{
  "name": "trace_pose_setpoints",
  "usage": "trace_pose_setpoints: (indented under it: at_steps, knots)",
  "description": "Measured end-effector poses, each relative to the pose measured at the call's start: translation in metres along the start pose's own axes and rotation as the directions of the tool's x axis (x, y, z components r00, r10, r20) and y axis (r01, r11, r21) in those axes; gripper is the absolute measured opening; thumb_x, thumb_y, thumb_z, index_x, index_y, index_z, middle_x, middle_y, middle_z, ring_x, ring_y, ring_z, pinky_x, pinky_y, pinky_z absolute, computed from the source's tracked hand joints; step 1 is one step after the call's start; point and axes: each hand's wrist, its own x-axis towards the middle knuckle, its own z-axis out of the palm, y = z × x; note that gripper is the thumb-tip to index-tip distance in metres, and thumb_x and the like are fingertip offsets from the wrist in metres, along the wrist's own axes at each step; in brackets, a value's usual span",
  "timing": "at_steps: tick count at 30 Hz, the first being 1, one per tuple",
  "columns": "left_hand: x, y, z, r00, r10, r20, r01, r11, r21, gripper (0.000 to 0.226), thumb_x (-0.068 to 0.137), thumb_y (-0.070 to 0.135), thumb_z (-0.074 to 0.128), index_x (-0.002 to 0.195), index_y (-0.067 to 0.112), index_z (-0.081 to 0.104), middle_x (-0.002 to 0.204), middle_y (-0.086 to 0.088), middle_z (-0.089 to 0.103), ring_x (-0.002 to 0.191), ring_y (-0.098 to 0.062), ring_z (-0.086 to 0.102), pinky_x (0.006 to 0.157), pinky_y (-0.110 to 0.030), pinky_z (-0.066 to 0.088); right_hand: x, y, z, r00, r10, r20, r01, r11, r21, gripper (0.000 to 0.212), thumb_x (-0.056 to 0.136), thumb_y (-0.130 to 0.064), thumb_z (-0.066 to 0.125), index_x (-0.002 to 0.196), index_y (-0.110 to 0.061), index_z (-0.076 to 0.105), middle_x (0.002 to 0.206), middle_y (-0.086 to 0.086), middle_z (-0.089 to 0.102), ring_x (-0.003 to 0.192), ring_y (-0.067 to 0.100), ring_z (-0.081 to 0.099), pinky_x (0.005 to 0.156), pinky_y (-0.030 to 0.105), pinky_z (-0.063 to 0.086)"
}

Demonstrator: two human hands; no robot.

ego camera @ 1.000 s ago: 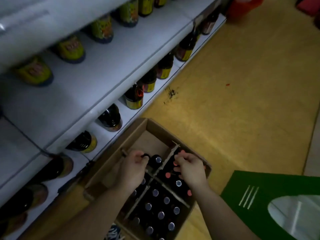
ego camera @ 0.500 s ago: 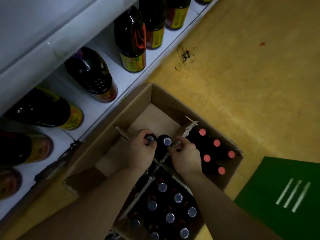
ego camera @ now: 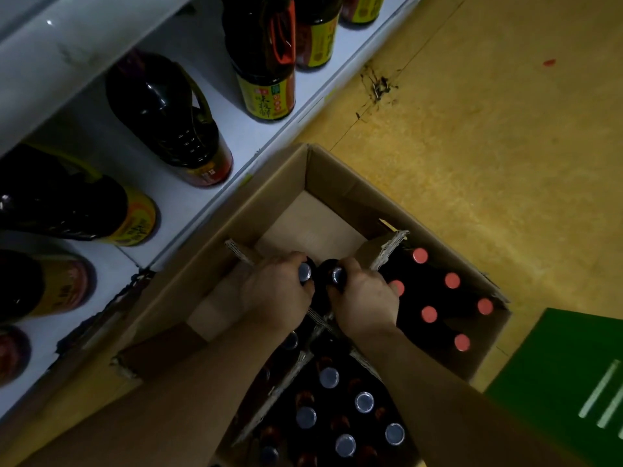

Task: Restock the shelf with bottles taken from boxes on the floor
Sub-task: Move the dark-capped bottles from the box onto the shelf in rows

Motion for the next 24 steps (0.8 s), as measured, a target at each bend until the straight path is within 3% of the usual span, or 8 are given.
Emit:
trace_pose_setpoints:
  at_steps: [5, 8, 16, 21, 24]
  knots:
    - [0.004, -0.001, 0.004, 0.998, 0.057, -0.004, -0.056, 0.990, 0.131, 0.028, 0.094, 0.041, 0.062, 0.119, 0.032, 0.053, 0.104, 0.004, 0.065, 0.106, -0.022, 0.060, 0.072, -0.032, 0.034, 0.005, -0.001, 0.005, 0.999, -0.027, -0.033, 0.025, 0.997, -0.069, 0.034, 0.096, -0.048, 0.054, 0.120, -0.025, 0.049, 0.110, 0.005, 0.068, 0.111, 0.031, 0.061, 0.087, 0.041, 0.042]
    - [0.005, -0.002, 0.005, 0.999, 0.041, -0.022, -0.038, 0.992, 0.123, 0.024, 0.092, 0.039, 0.063, 0.112, 0.031, 0.052, 0.100, 0.003, 0.064, 0.103, -0.023, 0.060, 0.072, -0.032, 0.031, 0.006, 0.000, 0.005, 0.997, -0.052, -0.050, 0.048, 0.995, -0.087, 0.035, 0.097, -0.047, 0.055, 0.122, -0.023, 0.050, 0.111, 0.006, 0.066, 0.116, 0.030, 0.057, 0.091, 0.041, 0.040]
    - [0.000, -0.009, 0.003, 1.000, 0.026, -0.017, -0.026, 1.000, -0.015, 0.023, 0.091, 0.035, 0.068, 0.109, 0.026, 0.057, 0.097, 0.001, 0.062, 0.094, -0.024, 0.060, 0.066, -0.031, 0.036, -0.005, 0.004, 0.004, 0.991, -0.090, -0.095, 0.091, 0.996, 0.005, 0.034, 0.094, -0.039, 0.063, 0.122, -0.021, 0.056, 0.112, 0.006, 0.062, 0.116, 0.028, 0.051, 0.091, 0.042, 0.038]
    - [-0.009, -0.005, -0.003, 0.996, 0.084, -0.037, -0.084, 0.996, -0.016, 0.023, 0.088, 0.034, 0.069, 0.106, 0.026, 0.058, 0.094, 0.004, 0.062, 0.089, -0.021, 0.060, 0.063, -0.030, 0.034, -0.014, 0.002, -0.006, 0.988, -0.098, -0.117, 0.107, 0.991, 0.080, 0.028, 0.093, -0.034, 0.066, 0.116, -0.018, 0.058, 0.108, 0.005, 0.061, 0.111, 0.028, 0.054, 0.090, 0.042, 0.046]
    - [-0.013, -0.004, -0.009, 0.995, 0.073, -0.060, -0.075, 0.997, -0.028, 0.023, 0.088, 0.036, 0.069, 0.107, 0.027, 0.058, 0.095, 0.005, 0.064, 0.089, -0.022, 0.062, 0.064, -0.033, 0.046, -0.019, 0.000, -0.009, 0.986, -0.099, -0.134, 0.111, 0.990, 0.084, 0.028, 0.093, -0.036, 0.066, 0.114, -0.019, 0.058, 0.107, 0.006, 0.061, 0.109, 0.028, 0.056, 0.088, 0.042, 0.047]
